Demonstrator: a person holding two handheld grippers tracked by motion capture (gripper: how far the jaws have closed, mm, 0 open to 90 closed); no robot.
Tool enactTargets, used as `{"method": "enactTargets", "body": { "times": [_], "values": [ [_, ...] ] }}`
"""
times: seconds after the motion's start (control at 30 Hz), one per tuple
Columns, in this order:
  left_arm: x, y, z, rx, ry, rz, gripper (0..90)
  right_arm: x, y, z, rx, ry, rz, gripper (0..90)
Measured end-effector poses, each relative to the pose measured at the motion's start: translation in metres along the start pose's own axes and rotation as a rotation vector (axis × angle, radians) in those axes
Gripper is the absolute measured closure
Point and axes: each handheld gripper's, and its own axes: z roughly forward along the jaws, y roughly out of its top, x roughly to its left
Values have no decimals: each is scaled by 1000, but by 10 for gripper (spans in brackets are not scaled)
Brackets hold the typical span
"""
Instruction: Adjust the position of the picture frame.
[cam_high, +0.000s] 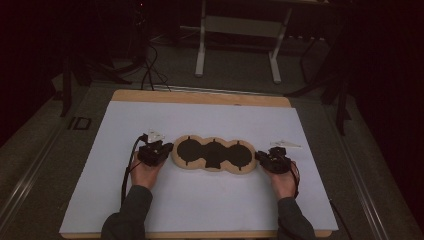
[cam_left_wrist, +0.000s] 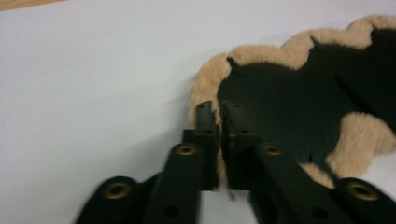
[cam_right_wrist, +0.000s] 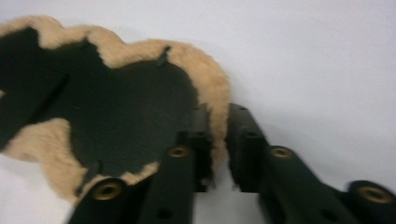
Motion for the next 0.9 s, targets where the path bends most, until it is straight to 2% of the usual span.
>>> {"method": "enactTargets", "body": {
  "times": [0.03,0.07,0.2,0.3,0.33,0.4,0.47,0.57,0.63,0.7,0.73,0.8,0.9],
  "values": [
    [-1,3,5,3,-7,-9,797,0,0,0,-6,19,10,743],
    [-2,5,8,8,-8,-10,749,2,0,2,-6,30,20,724],
    [-2,8,18,28,3,-33,701,2,-1,4,3,37,36,693],
    [2,6,24,50,8,-79,698,2,-2,6,8,37,50,676],
    [3,6,26,57,15,-82,698,1,-2,6,7,38,56,677],
    [5,5,26,54,5,-112,686,-1,-4,7,5,40,74,663],
    [6,6,26,58,3,-123,688,-3,-4,7,5,49,106,653],
    [10,5,26,63,-23,-162,688,-4,-5,7,7,59,125,656],
    [12,5,26,73,-5,-166,692,-5,-5,7,10,72,143,670],
    [13,4,26,72,-12,-167,703,-5,-5,6,12,63,151,722],
    [13,3,26,70,-11,-168,705,-5,-5,6,15,49,146,715],
    [11,3,26,69,-5,-166,716,-5,-6,7,20,56,153,710],
    [13,1,27,64,-27,-201,722,-6,-6,7,30,61,156,717]
  ]
}}
